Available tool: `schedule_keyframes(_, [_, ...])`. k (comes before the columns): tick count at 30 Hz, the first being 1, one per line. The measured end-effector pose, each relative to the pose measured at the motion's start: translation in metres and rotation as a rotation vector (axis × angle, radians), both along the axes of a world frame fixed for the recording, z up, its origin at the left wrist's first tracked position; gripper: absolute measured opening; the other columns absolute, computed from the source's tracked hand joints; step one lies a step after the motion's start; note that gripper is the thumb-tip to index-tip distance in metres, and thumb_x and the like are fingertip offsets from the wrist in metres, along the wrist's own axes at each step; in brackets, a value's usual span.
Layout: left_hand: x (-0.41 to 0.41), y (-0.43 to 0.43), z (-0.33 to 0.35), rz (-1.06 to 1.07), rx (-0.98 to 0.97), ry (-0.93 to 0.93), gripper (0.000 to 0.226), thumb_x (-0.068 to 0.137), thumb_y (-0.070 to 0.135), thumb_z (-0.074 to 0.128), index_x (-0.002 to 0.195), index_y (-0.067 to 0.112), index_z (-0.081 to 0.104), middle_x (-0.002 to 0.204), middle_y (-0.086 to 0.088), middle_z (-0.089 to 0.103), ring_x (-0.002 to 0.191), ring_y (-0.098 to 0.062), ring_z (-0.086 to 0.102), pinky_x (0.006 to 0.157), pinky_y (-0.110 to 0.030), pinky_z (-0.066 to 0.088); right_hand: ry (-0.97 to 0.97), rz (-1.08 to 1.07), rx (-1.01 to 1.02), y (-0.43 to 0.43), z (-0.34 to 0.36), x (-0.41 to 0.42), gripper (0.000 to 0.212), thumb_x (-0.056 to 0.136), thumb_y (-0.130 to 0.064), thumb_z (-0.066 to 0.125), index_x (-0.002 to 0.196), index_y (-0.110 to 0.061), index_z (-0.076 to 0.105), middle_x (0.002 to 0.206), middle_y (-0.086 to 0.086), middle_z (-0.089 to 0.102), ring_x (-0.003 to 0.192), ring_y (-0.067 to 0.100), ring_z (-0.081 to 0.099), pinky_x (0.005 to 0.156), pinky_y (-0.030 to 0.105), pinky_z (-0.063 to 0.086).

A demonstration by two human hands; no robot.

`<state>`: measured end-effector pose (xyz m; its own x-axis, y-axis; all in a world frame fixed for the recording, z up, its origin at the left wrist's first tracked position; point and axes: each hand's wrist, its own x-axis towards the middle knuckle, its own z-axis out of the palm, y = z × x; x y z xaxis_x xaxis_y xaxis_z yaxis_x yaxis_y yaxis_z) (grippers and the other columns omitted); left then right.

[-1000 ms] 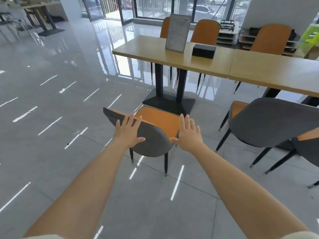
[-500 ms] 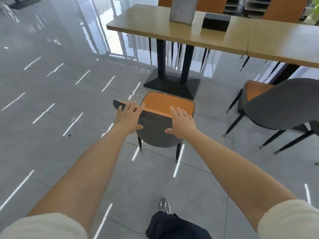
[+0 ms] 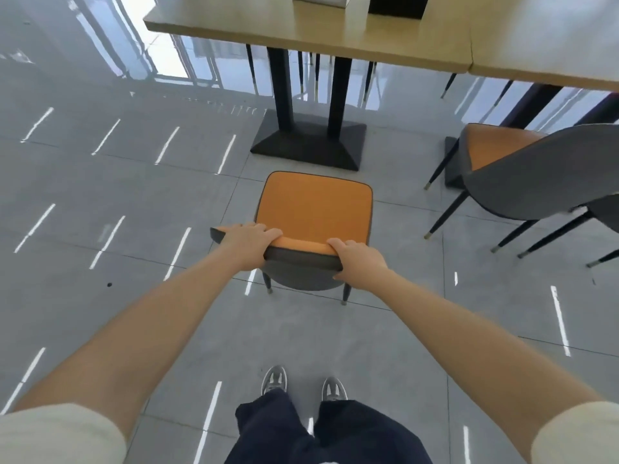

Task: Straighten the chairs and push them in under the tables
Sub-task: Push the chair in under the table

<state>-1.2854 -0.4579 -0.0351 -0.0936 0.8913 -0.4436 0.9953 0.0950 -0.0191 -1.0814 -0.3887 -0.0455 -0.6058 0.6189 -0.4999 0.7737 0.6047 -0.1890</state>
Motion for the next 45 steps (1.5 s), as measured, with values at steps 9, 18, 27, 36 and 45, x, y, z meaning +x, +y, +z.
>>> schedule_keyframes(9, [-0.037, 0.019, -0.012, -0.23, 0.024, -0.083, 0.047, 0.087, 0.018, 0.053, 0.131, 0.025, 0.041, 0.118, -0.002, 0.06, 0.103, -0.023, 0.058, 0.083, -0.036, 0.052, -0.004, -0.064, -0.006, 0.014, -0.007, -0.016, 0.05, 0.091, -0.014, 0.052, 0.135, -0.03, 0.035, 0.119, 0.007, 0.055, 0.104, 0.03, 0.055, 0.078, 0.039, 0.047])
schedule_keyframes(18, [-0.08, 0.065, -0.012, -0.21, 0.036, -0.101, 0.049, 0.086, 0.018, 0.055, 0.131, 0.027, 0.04, 0.117, -0.002, 0.059, 0.102, -0.023, 0.058, 0.081, -0.038, 0.054, 0.015, -0.094, 0.003, 0.052, -0.006, -0.058, 0.048, 0.091, -0.011, 0.05, 0.134, -0.029, 0.036, 0.118, 0.008, 0.054, 0.103, 0.03, 0.055, 0.069, 0.035, 0.041])
schedule_keyframes(27, [-0.108, 0.15, -0.012, -0.141, 0.04, -0.12, 0.049, 0.086, 0.016, 0.053, 0.132, 0.028, 0.041, 0.113, -0.003, 0.061, 0.1, -0.024, 0.059, 0.083, -0.038, 0.052, 0.023, -0.056, 0.007, 0.152, -0.004, -0.091, 0.048, 0.09, -0.01, 0.051, 0.133, -0.03, 0.039, 0.118, 0.007, 0.056, 0.104, 0.028, 0.056, 0.071, 0.033, 0.042])
schedule_keyframes(36, [-0.151, 0.23, -0.008, -0.059, 0.025, -0.124, 0.049, 0.086, 0.014, 0.053, 0.131, 0.029, 0.042, 0.113, -0.003, 0.061, 0.099, -0.023, 0.059, 0.084, -0.037, 0.049, 0.027, 0.008, -0.005, 0.245, -0.002, -0.142, 0.049, 0.09, -0.011, 0.051, 0.133, -0.03, 0.039, 0.12, 0.007, 0.056, 0.106, 0.029, 0.056, 0.076, 0.037, 0.044])
schedule_keyframes(45, [-0.222, 0.306, -0.007, -0.11, 0.012, -0.139, 0.051, 0.088, 0.015, 0.051, 0.135, 0.028, 0.038, 0.118, -0.004, 0.058, 0.105, -0.025, 0.057, 0.086, -0.038, 0.05, 0.023, -0.047, 0.03, 0.317, -0.002, -0.21, 0.047, 0.091, -0.013, 0.051, 0.133, -0.031, 0.039, 0.123, 0.006, 0.056, 0.109, 0.029, 0.054, 0.076, 0.034, 0.04])
